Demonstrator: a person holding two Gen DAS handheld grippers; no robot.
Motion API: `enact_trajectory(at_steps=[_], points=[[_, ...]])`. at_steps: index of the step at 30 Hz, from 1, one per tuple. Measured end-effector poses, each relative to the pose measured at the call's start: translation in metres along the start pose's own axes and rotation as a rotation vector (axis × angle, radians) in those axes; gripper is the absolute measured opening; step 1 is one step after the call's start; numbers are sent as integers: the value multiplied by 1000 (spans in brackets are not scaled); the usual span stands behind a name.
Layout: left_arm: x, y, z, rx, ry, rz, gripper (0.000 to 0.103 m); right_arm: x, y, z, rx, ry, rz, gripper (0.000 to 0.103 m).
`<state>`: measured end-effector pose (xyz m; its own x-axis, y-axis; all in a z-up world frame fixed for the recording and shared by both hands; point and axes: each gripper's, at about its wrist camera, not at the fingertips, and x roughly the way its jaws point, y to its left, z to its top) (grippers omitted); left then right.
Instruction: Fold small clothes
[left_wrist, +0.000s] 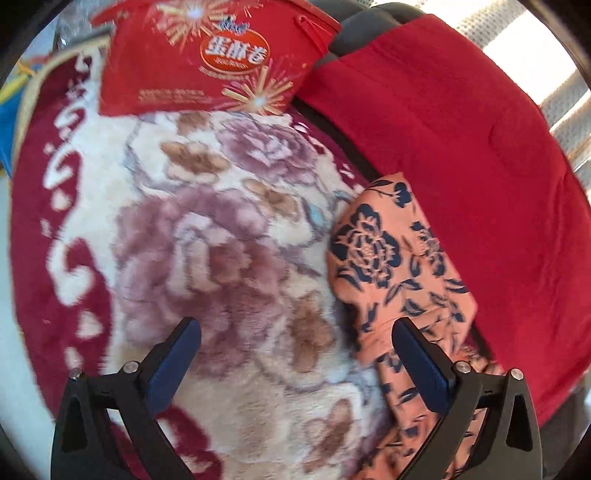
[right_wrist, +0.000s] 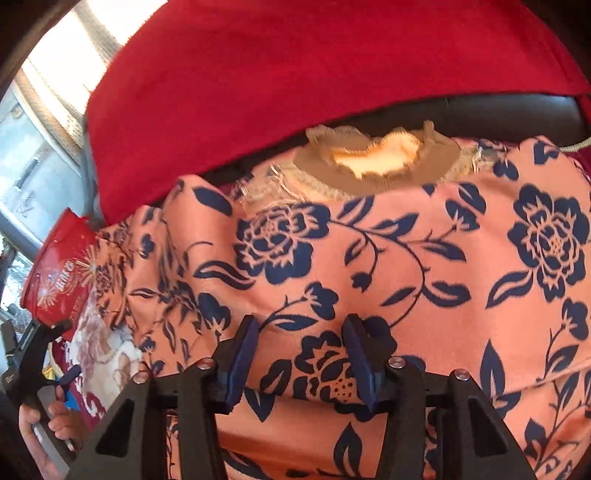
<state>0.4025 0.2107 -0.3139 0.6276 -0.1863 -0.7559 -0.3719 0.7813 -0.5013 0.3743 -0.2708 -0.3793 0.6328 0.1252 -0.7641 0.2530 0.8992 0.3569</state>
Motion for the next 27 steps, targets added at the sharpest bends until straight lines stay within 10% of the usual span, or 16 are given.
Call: enact_trajectory(at_steps=[5, 15, 18, 20, 27], points=[[20, -12, -1, 8, 47, -90, 72, -20, -8, 0, 42, -37, 119, 53], [62, -34, -1, -66, 98, -263, 70, -35, -23, 1, 87, -108, 246, 52], [76, -44, -1, -46, 125, -274, 21, -36, -15, 10, 54, -127, 256, 37], [83, -47, -2, -54, 150, -299, 6, -32, -7, 14, 39, -122, 255, 37], [49, -59, 9, -70, 76, -447, 6, -22, 42, 12, -104, -97, 241, 52]])
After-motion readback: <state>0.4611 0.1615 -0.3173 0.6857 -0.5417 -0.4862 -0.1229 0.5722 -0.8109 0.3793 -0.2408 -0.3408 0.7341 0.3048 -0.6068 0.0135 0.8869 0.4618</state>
